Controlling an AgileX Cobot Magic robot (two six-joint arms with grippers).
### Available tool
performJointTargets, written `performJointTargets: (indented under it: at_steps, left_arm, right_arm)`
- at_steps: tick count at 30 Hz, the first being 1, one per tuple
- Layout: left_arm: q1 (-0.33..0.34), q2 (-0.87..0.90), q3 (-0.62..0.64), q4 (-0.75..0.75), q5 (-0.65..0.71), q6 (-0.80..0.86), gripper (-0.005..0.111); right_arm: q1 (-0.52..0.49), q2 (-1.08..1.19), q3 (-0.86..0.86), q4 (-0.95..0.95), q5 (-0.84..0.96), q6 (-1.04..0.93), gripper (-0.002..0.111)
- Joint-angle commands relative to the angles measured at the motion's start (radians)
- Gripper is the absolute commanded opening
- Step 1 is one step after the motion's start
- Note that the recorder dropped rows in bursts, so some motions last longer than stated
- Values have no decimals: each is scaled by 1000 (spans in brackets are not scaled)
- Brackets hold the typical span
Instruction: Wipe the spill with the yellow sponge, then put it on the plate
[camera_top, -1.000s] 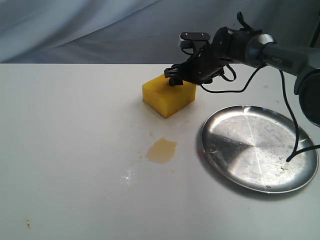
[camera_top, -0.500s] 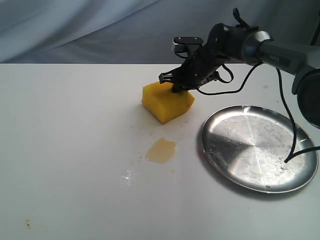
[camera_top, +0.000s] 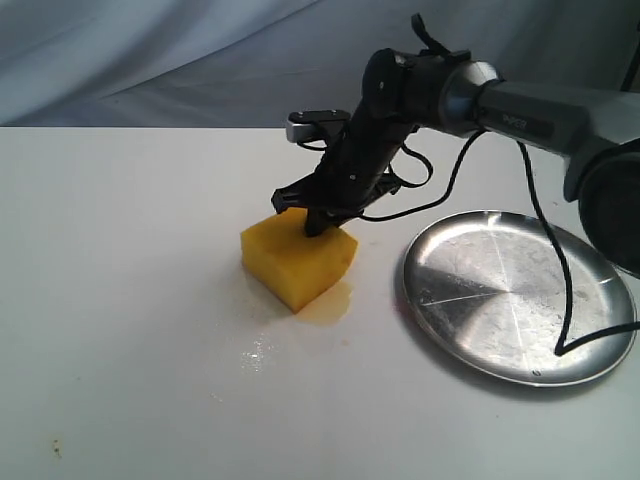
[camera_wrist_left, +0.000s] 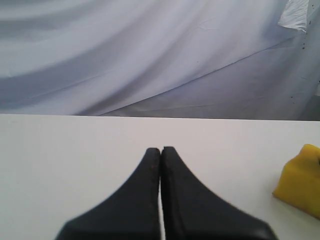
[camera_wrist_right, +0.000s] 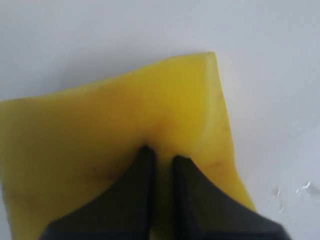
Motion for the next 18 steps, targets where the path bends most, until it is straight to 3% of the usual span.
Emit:
performJointTargets:
  at_steps: [1, 10, 18]
  left_arm:
    - [-1, -2, 4, 1, -4, -3, 1]
    - [-1, -2, 4, 1, -4, -1, 1]
    - [-1, -2, 4, 1, -4, -3, 1]
  right_arm:
    - [24, -66, 155, -30, 13, -13, 0]
    - [40, -239, 473, -49, -149, -11, 0]
    - [40, -305, 617, -40, -248, -11, 0]
